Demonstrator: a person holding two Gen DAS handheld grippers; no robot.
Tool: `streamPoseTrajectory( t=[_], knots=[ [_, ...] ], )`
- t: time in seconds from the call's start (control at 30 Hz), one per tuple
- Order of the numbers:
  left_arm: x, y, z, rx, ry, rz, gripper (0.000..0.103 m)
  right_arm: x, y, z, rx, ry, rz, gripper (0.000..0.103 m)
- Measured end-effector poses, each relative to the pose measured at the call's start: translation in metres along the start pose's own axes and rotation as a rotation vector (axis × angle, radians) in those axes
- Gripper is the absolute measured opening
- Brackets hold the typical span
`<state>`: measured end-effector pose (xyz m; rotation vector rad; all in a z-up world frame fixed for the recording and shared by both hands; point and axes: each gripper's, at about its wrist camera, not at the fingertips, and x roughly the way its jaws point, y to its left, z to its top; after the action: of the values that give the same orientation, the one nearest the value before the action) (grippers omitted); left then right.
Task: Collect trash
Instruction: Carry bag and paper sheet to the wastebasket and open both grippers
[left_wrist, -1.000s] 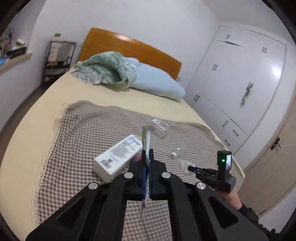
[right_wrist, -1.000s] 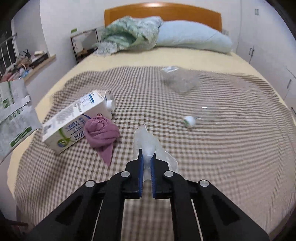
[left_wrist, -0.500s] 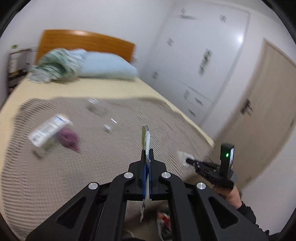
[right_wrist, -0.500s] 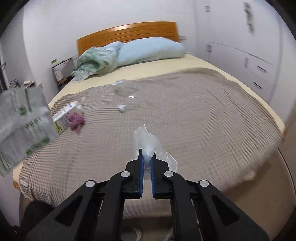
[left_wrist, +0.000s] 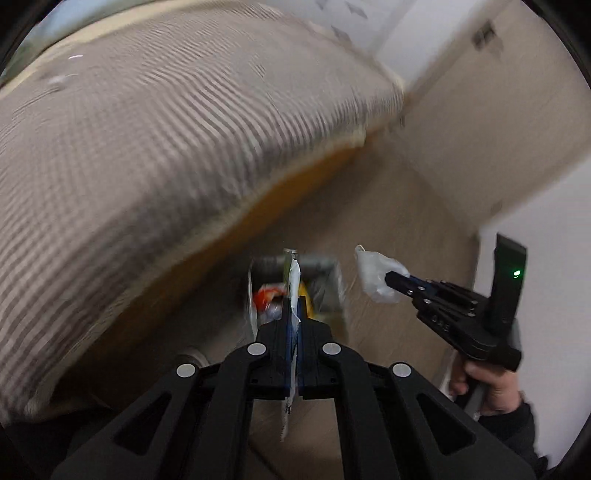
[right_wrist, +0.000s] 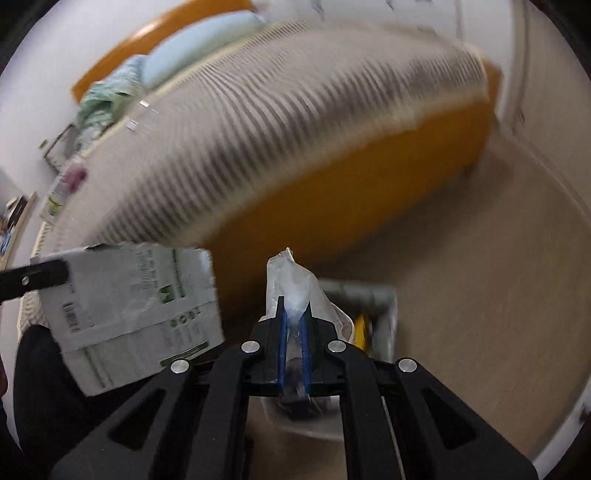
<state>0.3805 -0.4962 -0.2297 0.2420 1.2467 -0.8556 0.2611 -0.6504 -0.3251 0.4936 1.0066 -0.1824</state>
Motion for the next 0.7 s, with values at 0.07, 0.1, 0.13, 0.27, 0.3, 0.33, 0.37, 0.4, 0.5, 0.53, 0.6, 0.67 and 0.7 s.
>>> streamPoseTrajectory(
  t=[0.07,0.1,0.13,0.27,0.3,0.33,0.37,0.4,0.5,0.53,0.6,0.67,0.7],
  knots=[
    [0.038,-0.012,0.004,0.09,0.075,0.043,0.0,0.016,-0.016,-0.018,0.052,0.04,0.006,0.007],
    [0.051,-0.014,0.007,0.113,0.099,0.065,0.0,0.026,-0.023,-0.028,0.076,0.062,0.008,0.007],
    [0.068,-0.018,0.01,0.162,0.128,0.084,0.0,0.034,-0.028,-0.035,0.093,0.081,0.007,0.007],
    [0.119,-0.05,0.024,0.389,0.171,0.136,0.0,0.059,-0.04,-0.056,0.14,0.142,-0.004,0.007],
    [0.126,-0.056,0.026,0.432,0.178,0.139,0.0,0.066,-0.04,-0.061,0.146,0.157,-0.007,0.007],
    [0.137,-0.068,0.029,0.506,0.2,0.138,0.0,0.072,-0.041,-0.066,0.152,0.169,-0.01,0.007],
    [0.147,-0.076,0.03,0.564,0.23,0.142,0.0,0.076,-0.04,-0.07,0.16,0.179,-0.01,0.007],
    [0.16,-0.083,0.03,0.626,0.269,0.157,0.0,0.081,-0.04,-0.073,0.171,0.189,-0.005,0.007],
    [0.196,-0.101,0.031,0.815,0.3,0.235,0.0,0.091,-0.045,-0.087,0.204,0.205,0.01,0.007],
    [0.202,-0.107,0.029,0.867,0.297,0.254,0.0,0.093,-0.045,-0.089,0.215,0.21,0.015,0.007],
    [0.218,-0.114,0.027,0.955,0.306,0.272,0.0,0.097,-0.043,-0.093,0.234,0.211,0.02,0.007],
    [0.233,-0.118,0.03,0.985,0.337,0.235,0.0,0.101,-0.043,-0.095,0.254,0.216,0.022,0.007],
    [0.244,-0.119,0.03,1.005,0.362,0.205,0.0,0.102,-0.043,-0.094,0.256,0.218,0.02,0.007]
  ],
)
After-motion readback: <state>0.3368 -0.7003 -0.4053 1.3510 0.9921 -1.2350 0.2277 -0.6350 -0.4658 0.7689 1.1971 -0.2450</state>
